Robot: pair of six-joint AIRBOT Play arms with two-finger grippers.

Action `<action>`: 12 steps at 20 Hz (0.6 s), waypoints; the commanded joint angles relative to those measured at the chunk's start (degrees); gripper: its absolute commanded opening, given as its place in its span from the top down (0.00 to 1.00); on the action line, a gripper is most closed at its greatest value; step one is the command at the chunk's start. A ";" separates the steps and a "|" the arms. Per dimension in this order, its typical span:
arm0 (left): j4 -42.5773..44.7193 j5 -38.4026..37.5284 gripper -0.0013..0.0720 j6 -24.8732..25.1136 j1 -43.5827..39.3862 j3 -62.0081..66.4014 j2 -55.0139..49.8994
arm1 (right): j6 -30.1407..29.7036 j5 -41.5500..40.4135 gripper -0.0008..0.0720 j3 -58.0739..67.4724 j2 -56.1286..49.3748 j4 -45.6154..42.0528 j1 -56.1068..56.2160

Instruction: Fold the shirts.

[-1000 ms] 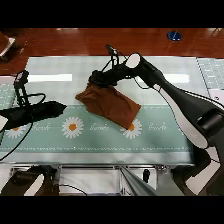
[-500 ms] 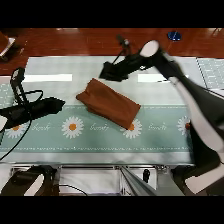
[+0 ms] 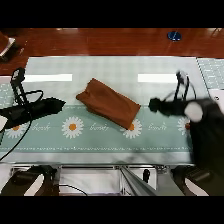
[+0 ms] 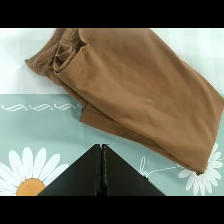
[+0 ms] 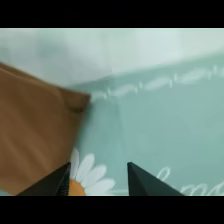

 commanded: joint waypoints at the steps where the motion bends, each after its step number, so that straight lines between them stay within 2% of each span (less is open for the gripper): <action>1: -0.02 -0.15 0.95 -0.17 0.07 -0.04 0.04 | -1.62 -12.90 0.42 -13.94 3.06 16.70 0.70; 5: -0.28 -0.22 0.95 -0.20 0.07 -0.04 0.04 | -18.58 -18.97 0.42 -13.38 -8.15 38.25 0.63; 6: -0.48 -0.22 0.95 -0.20 0.07 -0.04 0.04 | -24.57 -18.58 0.42 -11.96 -11.04 43.36 0.70; 8: -0.48 -0.17 0.95 -0.17 0.07 -0.04 0.04 | -32.70 -16.41 0.42 -8.02 -16.52 50.16 0.70; 12: -0.48 -0.17 0.95 -0.17 0.07 -0.04 0.04 | -42.75 -9.57 0.42 1.38 -27.43 59.08 0.72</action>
